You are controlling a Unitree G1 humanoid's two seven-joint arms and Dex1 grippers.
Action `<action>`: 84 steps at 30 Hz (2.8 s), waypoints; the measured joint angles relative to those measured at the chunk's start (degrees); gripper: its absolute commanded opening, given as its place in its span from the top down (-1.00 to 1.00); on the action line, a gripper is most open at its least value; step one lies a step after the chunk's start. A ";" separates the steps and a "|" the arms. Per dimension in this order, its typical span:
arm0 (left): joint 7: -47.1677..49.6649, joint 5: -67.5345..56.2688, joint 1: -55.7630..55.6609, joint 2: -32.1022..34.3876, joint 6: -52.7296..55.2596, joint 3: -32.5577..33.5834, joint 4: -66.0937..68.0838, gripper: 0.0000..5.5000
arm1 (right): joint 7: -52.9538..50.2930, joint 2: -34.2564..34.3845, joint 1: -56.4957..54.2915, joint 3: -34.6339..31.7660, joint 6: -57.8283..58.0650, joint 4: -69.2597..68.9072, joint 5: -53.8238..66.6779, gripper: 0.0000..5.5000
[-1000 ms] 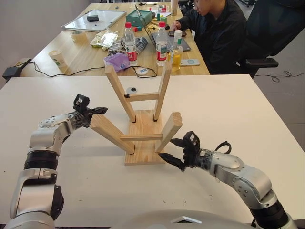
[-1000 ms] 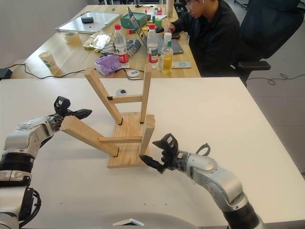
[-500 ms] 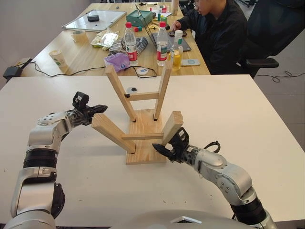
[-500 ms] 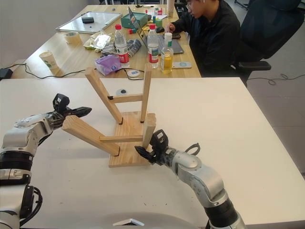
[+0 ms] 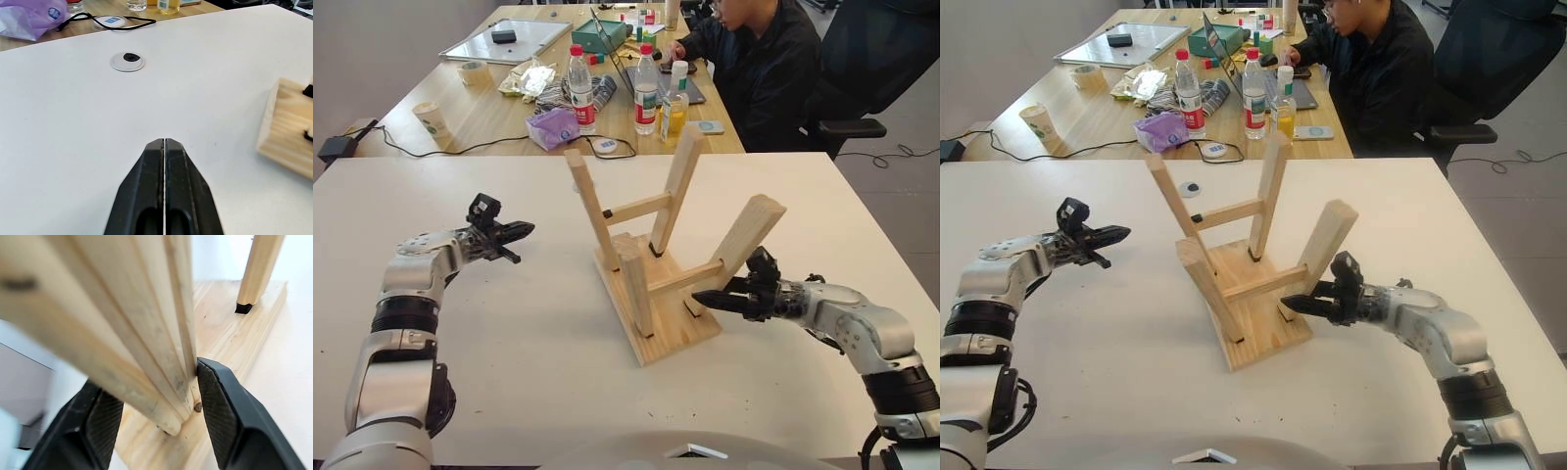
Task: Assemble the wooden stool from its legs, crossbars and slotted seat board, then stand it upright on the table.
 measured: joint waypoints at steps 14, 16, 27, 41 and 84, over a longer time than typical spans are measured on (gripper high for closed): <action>-4.16 2.26 -5.15 -6.14 -5.52 -1.66 5.70 1.00 | -5.93 4.34 -3.40 5.27 -40.61 13.04 -27.94 -0.10; -5.88 2.22 -4.20 -4.27 -7.43 -0.83 5.44 1.00 | -5.50 2.40 -2.31 1.92 -39.40 11.51 -25.94 -0.15; -36.07 -7.72 33.52 13.48 -14.88 0.10 -28.89 1.00 | 9.22 -11.51 17.44 -8.02 -32.04 -2.58 -17.80 -0.15; -28.76 -7.42 42.47 8.17 -22.64 -2.78 -47.43 0.46 | 2.38 -8.71 20.36 -4.04 -32.84 -12.95 -19.71 -0.16; 9.25 -48.79 -0.49 -0.37 64.51 3.34 -16.01 0.12 | -32.74 9.13 -22.05 -23.00 46.34 17.70 24.85 0.10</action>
